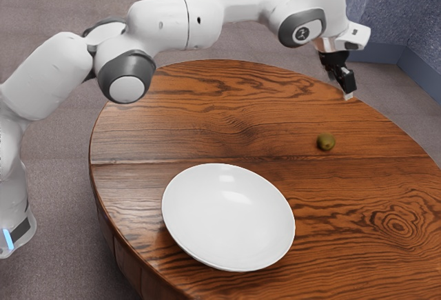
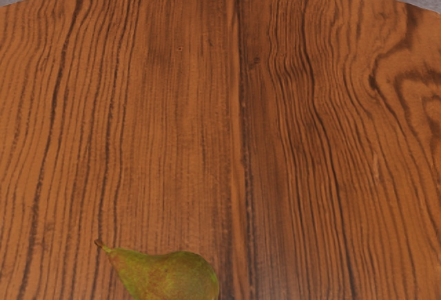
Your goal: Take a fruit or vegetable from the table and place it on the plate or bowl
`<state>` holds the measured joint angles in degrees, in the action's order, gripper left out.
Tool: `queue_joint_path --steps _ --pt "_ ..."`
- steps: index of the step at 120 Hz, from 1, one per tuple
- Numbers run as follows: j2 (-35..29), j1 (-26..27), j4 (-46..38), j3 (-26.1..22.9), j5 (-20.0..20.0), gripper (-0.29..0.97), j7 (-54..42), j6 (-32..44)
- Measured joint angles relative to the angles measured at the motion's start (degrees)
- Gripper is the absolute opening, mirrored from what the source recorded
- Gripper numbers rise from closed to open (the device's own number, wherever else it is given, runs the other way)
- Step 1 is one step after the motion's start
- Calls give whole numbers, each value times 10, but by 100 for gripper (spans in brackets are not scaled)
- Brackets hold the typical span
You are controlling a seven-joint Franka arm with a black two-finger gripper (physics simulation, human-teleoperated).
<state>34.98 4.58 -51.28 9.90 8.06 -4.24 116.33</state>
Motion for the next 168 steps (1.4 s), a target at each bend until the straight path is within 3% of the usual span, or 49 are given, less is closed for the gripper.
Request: queue_joint_path --steps 31,54,100,132,168 --pt "54 -25 47 -58 22 68 64 111" --pt "63 -34 43 -72 23 68 63 105" --pt "96 -24 39 -82 23 68 -216 22" --pt "109 -32 39 -78 15 68 -391 6" --pt "132 -54 40 -80 -1 68 -519 21"
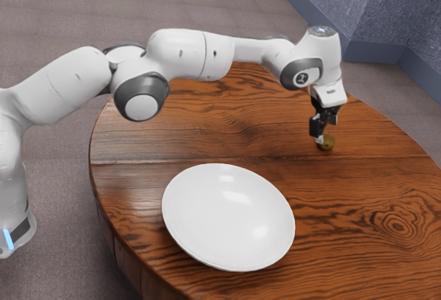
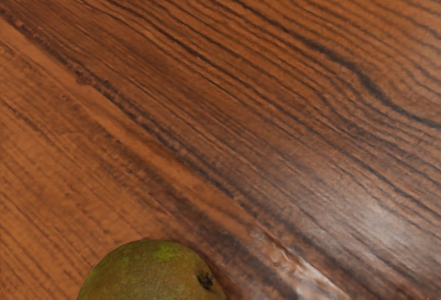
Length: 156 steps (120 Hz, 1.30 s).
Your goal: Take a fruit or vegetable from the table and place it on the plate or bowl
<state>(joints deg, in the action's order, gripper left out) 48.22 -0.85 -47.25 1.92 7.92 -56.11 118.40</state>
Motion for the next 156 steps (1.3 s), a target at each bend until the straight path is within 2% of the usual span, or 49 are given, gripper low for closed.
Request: queue_joint_path --steps 50,63,156 --pt "22 -3 1 -3 2 68 -103 48" --pt "26 -21 1 -23 2 68 -119 63" --pt "65 -60 0 -79 3 68 -179 137"
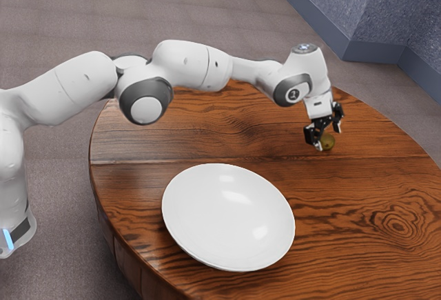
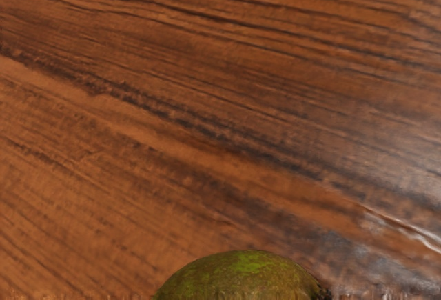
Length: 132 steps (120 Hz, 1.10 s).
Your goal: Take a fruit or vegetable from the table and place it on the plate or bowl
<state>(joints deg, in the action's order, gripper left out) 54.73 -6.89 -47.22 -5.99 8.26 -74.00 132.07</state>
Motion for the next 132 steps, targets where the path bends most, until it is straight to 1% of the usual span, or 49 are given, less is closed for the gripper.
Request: queue_joint_path --steps 25,40,72,96,108,132 --pt "8 -11 0 -5 0 68 -7 10" --pt "12 -27 0 -30 0 68 -10 21" --pt "22 -35 0 -54 5 66 -15 47" --pt "26 -44 -1 -65 4 62 -9 61" --pt "27 -44 -1 -66 0 58 -1 67" --pt "25 -44 0 -64 -6 44 13 73"
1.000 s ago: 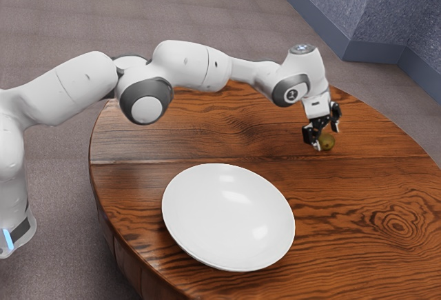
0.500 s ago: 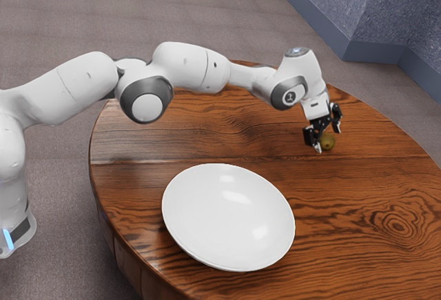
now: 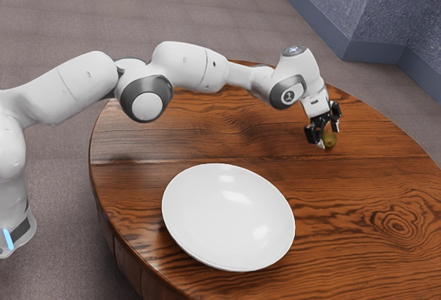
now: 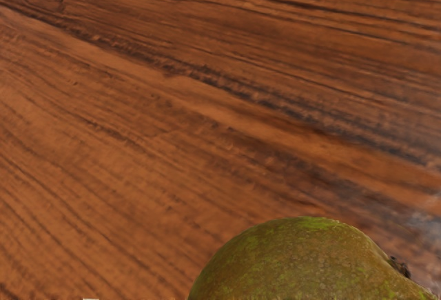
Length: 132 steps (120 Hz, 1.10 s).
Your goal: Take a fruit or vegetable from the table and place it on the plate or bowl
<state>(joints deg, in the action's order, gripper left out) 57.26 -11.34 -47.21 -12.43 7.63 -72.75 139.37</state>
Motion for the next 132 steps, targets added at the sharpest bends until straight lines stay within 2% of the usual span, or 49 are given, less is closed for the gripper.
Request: queue_joint_path --steps 37,72,94,118,132 --pt "-3 2 1 -4 4 25 0 -5" --pt "-38 6 0 -7 5 26 -1 -18" --pt "-77 12 -2 -4 1 25 12 -63" --pt "-125 45 -3 -2 -12 24 53 -152" --pt "-191 81 -66 -2 -15 24 89 -197"
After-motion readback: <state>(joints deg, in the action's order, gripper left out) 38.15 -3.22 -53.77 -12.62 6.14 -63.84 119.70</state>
